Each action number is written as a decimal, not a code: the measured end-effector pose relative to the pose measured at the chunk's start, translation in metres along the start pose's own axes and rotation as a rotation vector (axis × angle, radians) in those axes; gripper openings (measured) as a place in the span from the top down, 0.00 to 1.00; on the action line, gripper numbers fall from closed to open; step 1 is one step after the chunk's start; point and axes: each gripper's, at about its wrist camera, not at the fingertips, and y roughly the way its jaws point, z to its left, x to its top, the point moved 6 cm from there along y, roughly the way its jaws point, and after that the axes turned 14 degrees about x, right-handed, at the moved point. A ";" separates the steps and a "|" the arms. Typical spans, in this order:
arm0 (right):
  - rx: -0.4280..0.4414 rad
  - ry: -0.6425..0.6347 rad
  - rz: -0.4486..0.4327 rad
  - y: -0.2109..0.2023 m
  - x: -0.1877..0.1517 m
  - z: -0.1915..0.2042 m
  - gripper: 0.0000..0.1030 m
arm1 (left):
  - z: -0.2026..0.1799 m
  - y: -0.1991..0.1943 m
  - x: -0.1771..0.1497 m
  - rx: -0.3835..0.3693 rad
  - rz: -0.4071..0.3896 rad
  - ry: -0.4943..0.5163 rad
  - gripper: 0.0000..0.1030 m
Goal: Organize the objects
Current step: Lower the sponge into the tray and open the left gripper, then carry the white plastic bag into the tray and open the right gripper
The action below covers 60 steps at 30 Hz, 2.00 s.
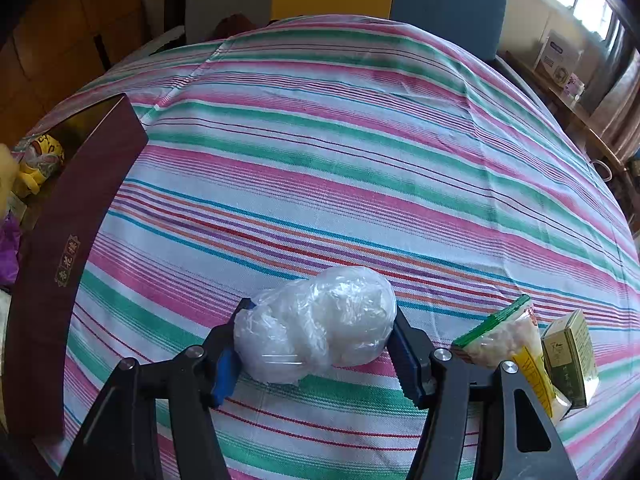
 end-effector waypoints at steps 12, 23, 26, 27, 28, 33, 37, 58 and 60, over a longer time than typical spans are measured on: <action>0.008 0.002 0.002 0.001 0.002 -0.001 0.37 | -0.005 0.068 0.032 0.071 0.090 0.037 0.34; 0.006 0.000 -0.002 0.002 0.002 -0.003 0.36 | 0.008 0.026 0.031 0.115 -0.001 0.099 0.25; 0.004 0.001 -0.006 0.001 0.001 -0.003 0.36 | 0.013 0.007 0.033 0.104 -0.038 0.062 0.25; 0.004 0.001 -0.007 0.002 0.002 -0.003 0.36 | 0.014 -0.003 0.031 0.110 -0.062 0.063 0.25; 0.004 0.001 -0.007 0.002 0.001 -0.003 0.36 | 0.015 -0.011 0.027 0.113 -0.078 0.063 0.25; -0.004 -0.008 -0.005 0.002 0.002 -0.002 0.37 | 0.030 -0.048 -0.017 0.131 -0.110 0.014 0.25; -0.017 -0.028 -0.004 0.002 0.002 0.000 0.39 | 0.036 -0.064 -0.055 0.167 -0.120 0.004 0.25; 0.048 -0.009 -0.115 -0.038 0.023 0.044 0.39 | 0.043 -0.107 -0.100 0.168 -0.210 0.020 0.25; 0.084 -0.053 -0.132 -0.046 0.031 0.067 0.39 | 0.044 -0.106 -0.100 0.166 -0.206 0.014 0.25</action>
